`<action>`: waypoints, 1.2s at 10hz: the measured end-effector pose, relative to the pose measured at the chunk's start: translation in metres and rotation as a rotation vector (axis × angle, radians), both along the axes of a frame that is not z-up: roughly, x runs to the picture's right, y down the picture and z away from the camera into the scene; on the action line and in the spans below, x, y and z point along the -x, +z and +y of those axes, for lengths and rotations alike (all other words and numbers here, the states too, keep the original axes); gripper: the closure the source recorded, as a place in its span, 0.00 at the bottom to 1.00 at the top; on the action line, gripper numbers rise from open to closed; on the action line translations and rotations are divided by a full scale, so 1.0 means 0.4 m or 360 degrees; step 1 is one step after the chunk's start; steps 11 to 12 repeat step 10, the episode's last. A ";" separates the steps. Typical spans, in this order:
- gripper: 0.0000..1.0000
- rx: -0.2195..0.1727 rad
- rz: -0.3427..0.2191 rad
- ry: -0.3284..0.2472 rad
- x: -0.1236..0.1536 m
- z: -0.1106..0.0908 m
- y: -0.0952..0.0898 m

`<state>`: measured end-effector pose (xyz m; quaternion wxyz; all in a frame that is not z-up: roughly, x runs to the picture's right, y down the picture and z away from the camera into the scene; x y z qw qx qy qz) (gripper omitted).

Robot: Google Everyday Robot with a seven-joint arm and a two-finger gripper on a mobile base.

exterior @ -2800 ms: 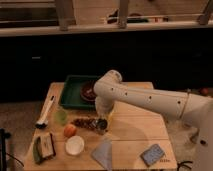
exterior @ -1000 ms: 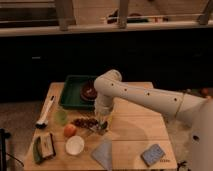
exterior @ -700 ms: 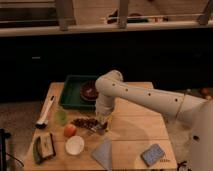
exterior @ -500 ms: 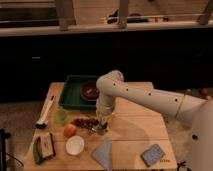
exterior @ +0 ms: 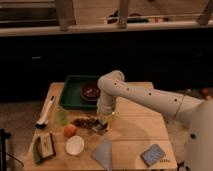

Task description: Place fork in metal cup

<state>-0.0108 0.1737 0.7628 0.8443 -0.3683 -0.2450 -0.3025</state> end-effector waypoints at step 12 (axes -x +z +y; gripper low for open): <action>0.20 -0.0005 0.0025 -0.0013 -0.021 -0.028 -0.009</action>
